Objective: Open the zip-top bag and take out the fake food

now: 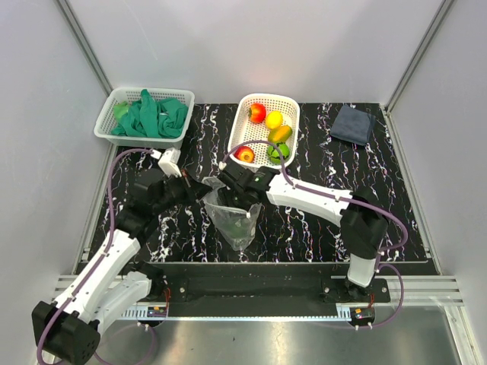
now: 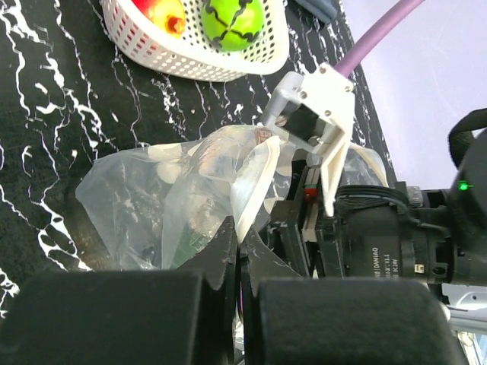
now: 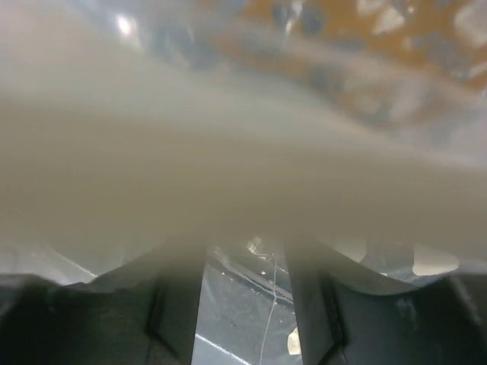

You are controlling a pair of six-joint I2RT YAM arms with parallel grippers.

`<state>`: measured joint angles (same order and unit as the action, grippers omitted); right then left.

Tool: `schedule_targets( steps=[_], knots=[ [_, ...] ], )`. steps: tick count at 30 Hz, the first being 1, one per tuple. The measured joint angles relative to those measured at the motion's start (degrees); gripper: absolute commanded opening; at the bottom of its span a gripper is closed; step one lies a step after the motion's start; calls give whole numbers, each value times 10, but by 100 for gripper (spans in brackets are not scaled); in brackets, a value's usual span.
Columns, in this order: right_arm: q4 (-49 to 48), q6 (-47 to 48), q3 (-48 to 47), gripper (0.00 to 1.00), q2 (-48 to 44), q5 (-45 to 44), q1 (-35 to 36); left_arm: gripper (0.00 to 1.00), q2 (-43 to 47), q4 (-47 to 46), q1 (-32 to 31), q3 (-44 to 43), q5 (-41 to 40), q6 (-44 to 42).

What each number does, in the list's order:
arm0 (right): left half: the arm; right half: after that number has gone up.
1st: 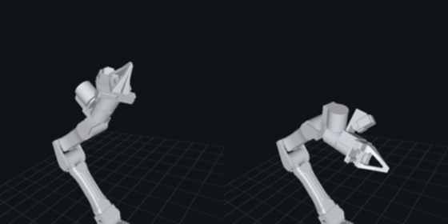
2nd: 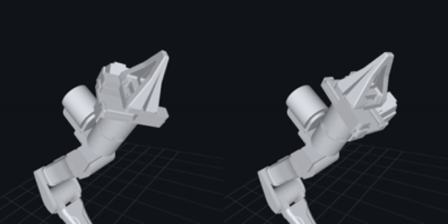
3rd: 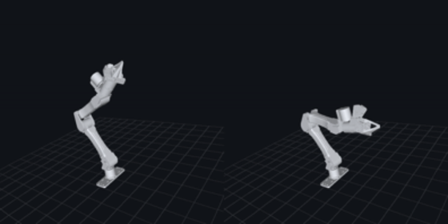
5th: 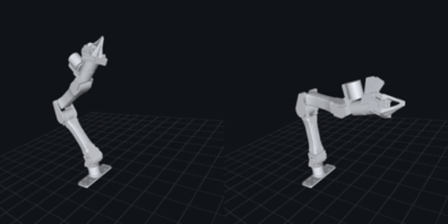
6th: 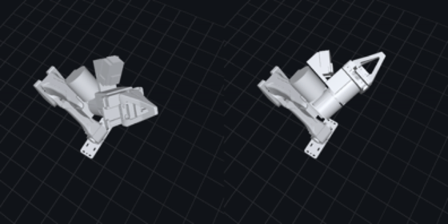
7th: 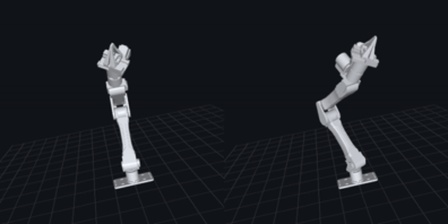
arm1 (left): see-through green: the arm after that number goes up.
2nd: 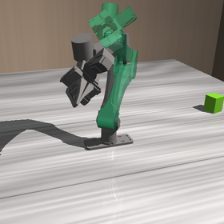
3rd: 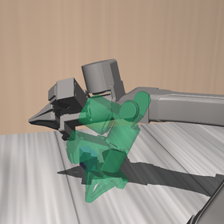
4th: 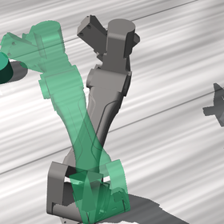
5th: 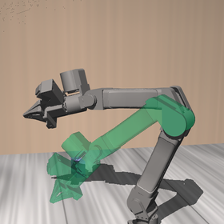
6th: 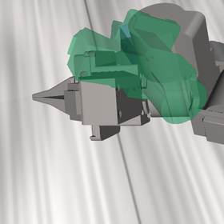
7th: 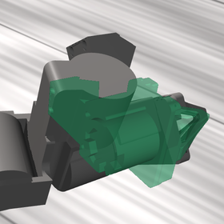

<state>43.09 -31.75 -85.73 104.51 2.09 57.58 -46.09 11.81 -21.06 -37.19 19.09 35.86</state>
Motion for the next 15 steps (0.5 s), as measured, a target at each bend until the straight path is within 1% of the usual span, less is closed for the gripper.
schedule_targets(
  steps=[10,15],
  knots=[
    [-16,2,16,68,22,19,0,0,-2,-12,0,34,0,0],
    [-21,5,20,70,35,17,0,0,-4,-16,0,42,0,0]
  ],
)
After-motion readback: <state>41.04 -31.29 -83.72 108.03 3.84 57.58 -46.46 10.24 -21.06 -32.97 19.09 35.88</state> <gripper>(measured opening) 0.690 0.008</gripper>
